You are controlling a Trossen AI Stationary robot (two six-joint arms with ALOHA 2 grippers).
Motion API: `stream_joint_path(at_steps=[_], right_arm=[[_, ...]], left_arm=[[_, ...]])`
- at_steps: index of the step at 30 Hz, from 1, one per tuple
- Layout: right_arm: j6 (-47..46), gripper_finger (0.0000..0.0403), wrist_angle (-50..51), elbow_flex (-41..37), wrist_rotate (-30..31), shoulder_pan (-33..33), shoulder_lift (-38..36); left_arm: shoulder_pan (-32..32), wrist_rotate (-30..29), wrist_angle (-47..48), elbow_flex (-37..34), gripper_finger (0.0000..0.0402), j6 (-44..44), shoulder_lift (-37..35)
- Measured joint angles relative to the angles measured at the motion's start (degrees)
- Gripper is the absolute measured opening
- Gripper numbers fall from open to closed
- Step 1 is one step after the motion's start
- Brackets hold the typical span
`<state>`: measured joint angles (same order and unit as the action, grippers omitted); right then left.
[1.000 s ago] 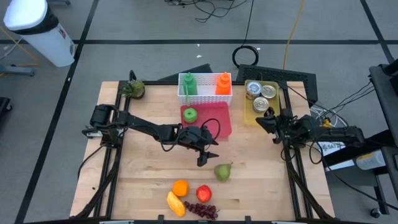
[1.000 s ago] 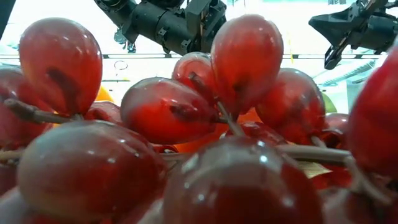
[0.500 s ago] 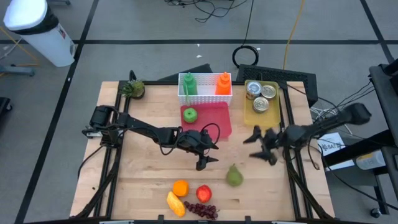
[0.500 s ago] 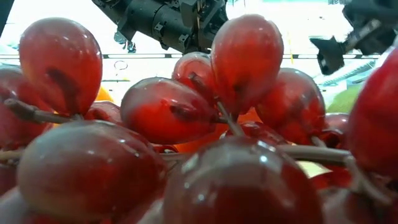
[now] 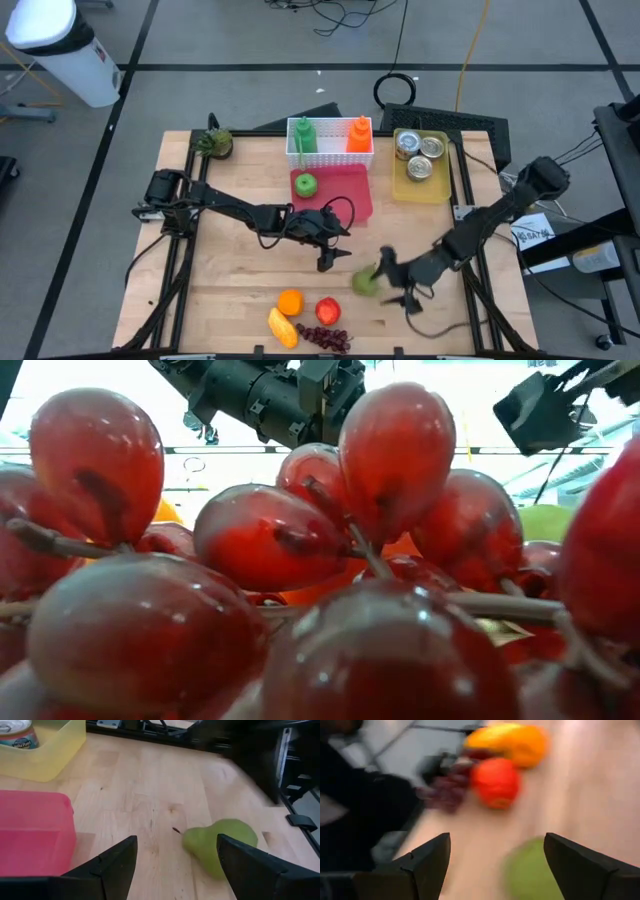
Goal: Pick & Place Food Item
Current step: Put the green pear into the red bin
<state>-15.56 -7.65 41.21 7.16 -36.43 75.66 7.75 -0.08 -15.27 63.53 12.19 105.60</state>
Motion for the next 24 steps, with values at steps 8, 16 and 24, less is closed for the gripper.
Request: stream_joint_path(at_steps=[8, 16, 24], right_arm=[[-7.51, 0.0299, -4.08, 5.35, -11.42, -2.21, 9.89], [-15.49, 0.0299, 3.65, 5.44, -4.21, -1.20, 12.82], [-31.58, 0.0299, 27.91, 5.42, 2.11, -2.44, 8.18]], left_arm=[[0.00, -0.01, 0.23, 0.00, 0.0285, 0.00, 0.00], [0.03, -0.02, 0.21, 0.00, 0.0285, 0.18, 0.00], [0.28, -0.02, 0.19, 0.00, 0.0285, 0.17, 0.02]])
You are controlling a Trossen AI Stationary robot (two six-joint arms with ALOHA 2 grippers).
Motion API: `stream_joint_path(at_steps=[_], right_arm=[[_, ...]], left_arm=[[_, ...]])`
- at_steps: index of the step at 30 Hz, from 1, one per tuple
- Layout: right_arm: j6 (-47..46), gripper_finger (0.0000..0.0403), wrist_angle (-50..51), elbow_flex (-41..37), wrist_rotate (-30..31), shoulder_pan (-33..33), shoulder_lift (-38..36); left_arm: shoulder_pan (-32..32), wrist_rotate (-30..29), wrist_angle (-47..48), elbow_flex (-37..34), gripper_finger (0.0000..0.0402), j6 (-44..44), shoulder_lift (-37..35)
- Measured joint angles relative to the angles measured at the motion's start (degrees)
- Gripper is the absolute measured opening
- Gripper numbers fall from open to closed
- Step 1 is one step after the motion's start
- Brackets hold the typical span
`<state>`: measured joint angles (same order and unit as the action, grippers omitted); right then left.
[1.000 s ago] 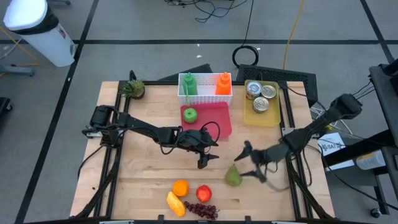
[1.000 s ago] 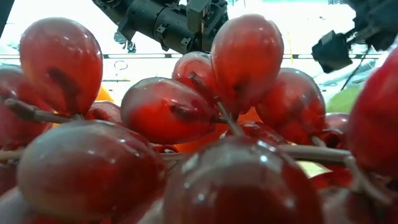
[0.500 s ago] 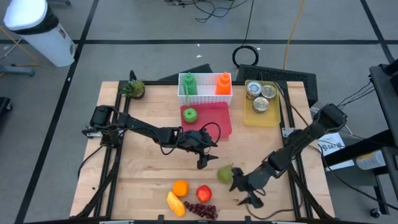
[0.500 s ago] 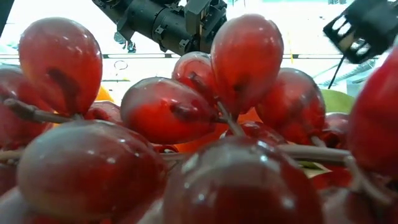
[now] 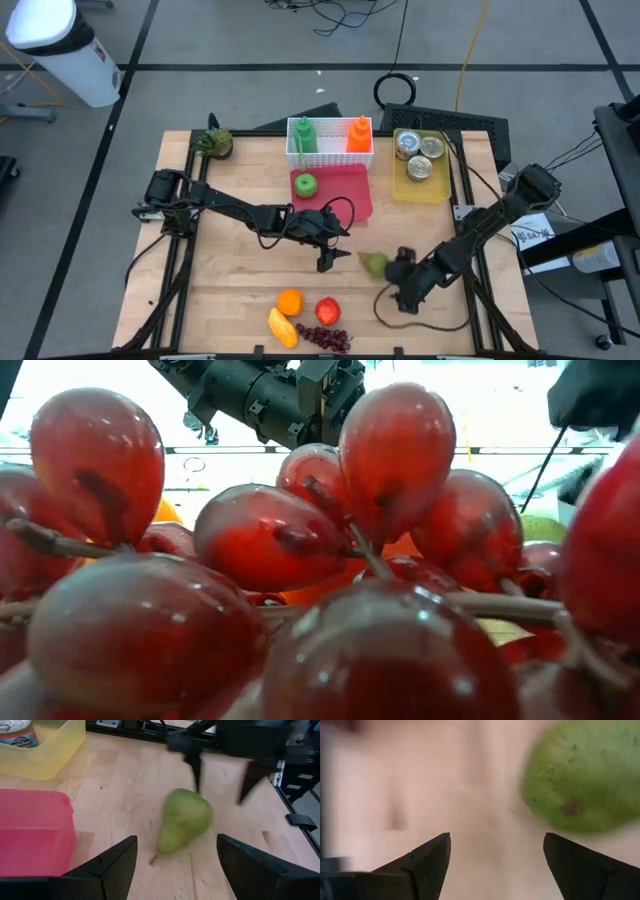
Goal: Pick & Place Food Item
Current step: Put the green pear into the red bin
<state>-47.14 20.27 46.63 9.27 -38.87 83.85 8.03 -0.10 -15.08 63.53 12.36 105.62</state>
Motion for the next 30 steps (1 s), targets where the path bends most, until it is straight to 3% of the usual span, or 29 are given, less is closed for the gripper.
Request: stream_joint_path(at_steps=[6, 10, 15, 22, 30], right_arm=[[-7.98, 0.0299, 12.95, -0.02, 10.23, 0.00, -4.05], [-2.45, 0.0299, 11.31, -0.02, 17.12, 0.02, -6.14], [7.00, 0.0299, 9.79, -0.15, 20.97, 1.46, -6.37], [12.75, 0.0299, -8.79, -7.04, 20.27, 8.49, -5.82], [14.36, 0.0299, -36.99, -16.35, 9.91, 12.64, -3.53]], left_arm=[[0.00, -0.02, -0.08, 0.00, 0.0285, -0.15, 0.00], [0.00, -0.02, -0.10, 0.00, 0.0285, -0.17, 0.00], [0.00, -0.02, -0.08, 0.00, 0.0285, -0.17, 0.00], [0.00, -0.02, -0.01, 0.00, 0.0285, -0.15, 0.00], [0.00, -0.02, 0.15, -0.02, 0.0285, -0.15, 0.00]])
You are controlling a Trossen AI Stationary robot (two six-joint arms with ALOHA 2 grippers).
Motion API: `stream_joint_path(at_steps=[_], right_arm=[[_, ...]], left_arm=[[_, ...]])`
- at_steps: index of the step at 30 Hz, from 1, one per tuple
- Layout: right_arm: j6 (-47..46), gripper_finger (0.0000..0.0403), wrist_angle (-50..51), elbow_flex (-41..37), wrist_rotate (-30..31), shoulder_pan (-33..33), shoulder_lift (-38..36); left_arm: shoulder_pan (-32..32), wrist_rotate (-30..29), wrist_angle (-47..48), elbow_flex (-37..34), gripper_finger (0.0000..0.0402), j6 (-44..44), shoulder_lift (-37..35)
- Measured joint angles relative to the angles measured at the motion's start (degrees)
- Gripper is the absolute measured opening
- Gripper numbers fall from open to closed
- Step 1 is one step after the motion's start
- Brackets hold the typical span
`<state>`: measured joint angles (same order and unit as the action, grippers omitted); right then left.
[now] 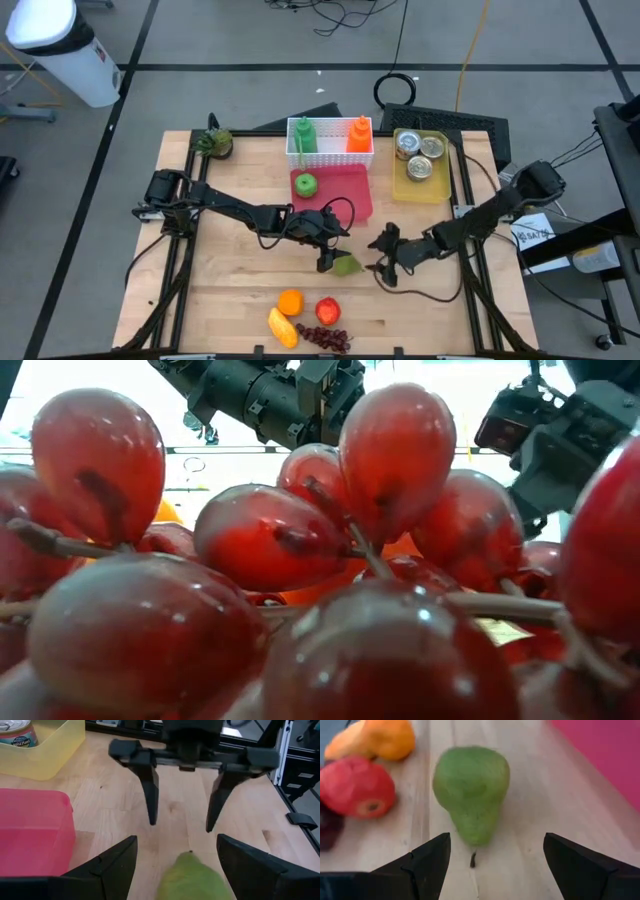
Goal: Pick & Place Food Item
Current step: Put the green pear into the red bin
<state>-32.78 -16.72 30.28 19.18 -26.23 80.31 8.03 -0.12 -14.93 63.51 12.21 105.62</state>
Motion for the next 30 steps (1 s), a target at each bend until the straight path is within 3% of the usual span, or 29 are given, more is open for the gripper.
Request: stream_joint_path(at_steps=[8, 16, 23, 30], right_arm=[[8.65, 0.0299, -17.58, 2.36, 0.35, -3.30, 13.65], [13.60, 0.0294, -20.26, 6.46, 4.66, -1.47, 25.76], [12.28, 0.0247, -23.00, 6.36, 4.79, -1.47, 26.17], [10.71, 0.0161, -21.07, 6.36, 4.67, -1.92, 26.08]], left_arm=[[0.00, 0.02, 0.23, -0.02, 0.0285, -0.48, 0.00], [0.02, 0.00, 0.18, -0.02, 0.0285, -0.46, 0.00], [0.04, 0.00, 0.20, -0.04, 0.0285, -0.55, 0.00], [0.04, 0.00, 0.21, -0.04, 0.0285, -0.74, 0.00]])
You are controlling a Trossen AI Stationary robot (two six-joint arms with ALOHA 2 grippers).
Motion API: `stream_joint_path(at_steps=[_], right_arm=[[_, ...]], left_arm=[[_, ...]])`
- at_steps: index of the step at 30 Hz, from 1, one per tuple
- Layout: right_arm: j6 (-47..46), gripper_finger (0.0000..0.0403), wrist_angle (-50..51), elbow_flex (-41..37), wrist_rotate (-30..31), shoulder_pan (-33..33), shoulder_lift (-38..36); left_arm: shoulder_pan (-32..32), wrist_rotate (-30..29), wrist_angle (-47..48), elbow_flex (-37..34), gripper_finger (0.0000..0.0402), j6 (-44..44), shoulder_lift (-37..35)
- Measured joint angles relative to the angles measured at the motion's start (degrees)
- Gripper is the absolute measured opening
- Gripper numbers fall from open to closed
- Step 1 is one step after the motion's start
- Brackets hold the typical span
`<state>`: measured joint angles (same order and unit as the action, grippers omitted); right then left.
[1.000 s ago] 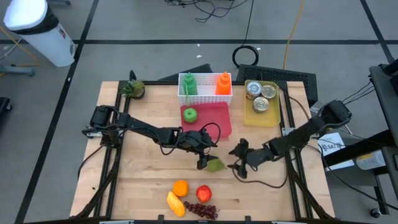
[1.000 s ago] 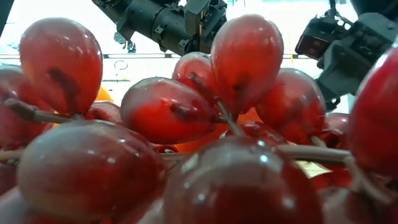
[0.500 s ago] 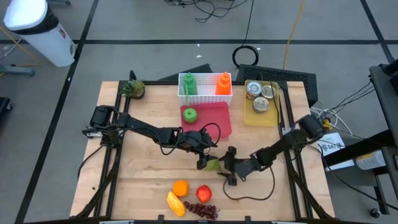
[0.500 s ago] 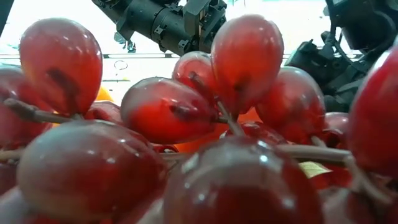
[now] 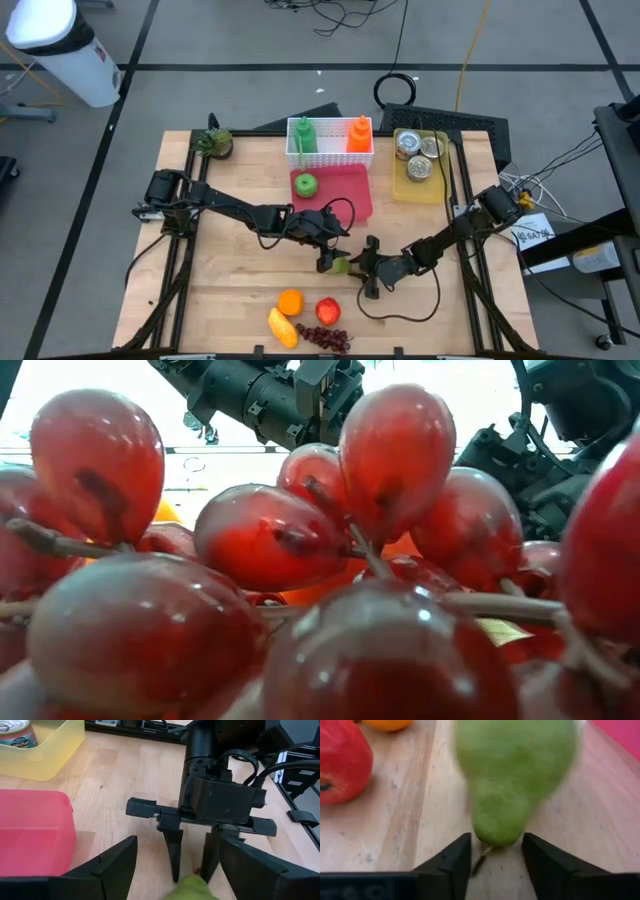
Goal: Pick & Place Food Item
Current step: Put the green pear into the red bin
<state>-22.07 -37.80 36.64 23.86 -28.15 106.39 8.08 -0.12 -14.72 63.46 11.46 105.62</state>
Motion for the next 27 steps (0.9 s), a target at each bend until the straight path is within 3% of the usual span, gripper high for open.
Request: stream_joint_path(at_steps=[11, 20, 27], right_arm=[[-3.30, 0.0012, 7.87, 0.11, 1.46, -0.71, -0.30], [1.09, 0.0002, 13.77, -0.22, -3.66, -1.18, -10.29], [5.25, 0.0001, 22.17, -0.15, 5.19, -2.99, -22.30]], left_arm=[[0.00, 0.00, 0.02, 0.00, 0.0285, -0.04, 0.00], [0.00, 0.00, 0.02, 0.00, 0.0285, 0.24, 0.00], [0.00, -0.02, -0.08, 0.00, 0.0285, 0.28, 0.00]])
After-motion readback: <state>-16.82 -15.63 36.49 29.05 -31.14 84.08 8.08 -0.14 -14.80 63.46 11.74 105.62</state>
